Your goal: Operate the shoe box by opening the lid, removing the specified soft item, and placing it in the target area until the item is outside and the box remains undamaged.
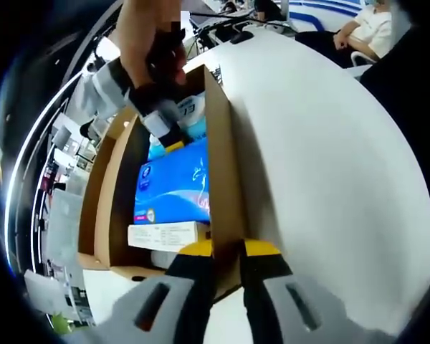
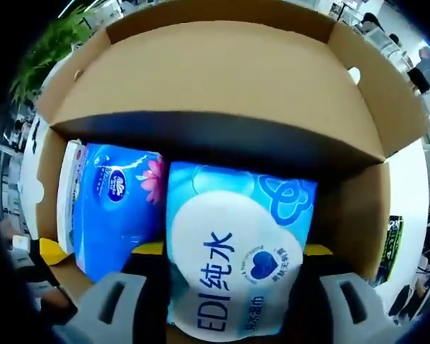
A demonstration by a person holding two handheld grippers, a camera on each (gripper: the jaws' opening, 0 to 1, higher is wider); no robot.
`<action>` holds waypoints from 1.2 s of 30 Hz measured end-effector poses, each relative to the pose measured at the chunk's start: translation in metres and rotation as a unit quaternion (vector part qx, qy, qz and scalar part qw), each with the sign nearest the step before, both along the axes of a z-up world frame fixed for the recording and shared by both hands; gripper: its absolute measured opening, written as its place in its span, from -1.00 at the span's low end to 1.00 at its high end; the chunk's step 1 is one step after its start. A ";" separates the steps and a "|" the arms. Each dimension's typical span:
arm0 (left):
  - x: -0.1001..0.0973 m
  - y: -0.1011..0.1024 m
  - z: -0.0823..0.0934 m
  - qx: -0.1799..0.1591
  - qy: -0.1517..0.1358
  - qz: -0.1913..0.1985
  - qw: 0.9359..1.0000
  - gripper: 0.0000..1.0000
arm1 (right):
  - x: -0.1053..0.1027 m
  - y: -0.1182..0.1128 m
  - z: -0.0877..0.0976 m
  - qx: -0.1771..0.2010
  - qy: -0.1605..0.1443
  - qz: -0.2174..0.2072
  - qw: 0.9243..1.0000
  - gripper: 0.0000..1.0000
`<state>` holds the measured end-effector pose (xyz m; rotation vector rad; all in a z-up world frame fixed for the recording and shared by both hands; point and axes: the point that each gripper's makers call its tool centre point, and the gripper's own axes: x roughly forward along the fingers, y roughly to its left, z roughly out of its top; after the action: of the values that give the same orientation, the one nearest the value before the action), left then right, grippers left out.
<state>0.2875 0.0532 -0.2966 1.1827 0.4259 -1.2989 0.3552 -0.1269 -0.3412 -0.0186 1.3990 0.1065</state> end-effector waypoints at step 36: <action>0.003 0.001 -0.002 0.003 0.000 0.006 1.000 -0.75 | -0.002 0.002 -0.011 -0.017 0.011 0.001 1.000 0.47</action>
<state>0.2902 0.0544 -0.2982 1.1847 0.4358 -1.2885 0.3529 -0.1246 -0.3520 -0.0484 1.4228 0.0852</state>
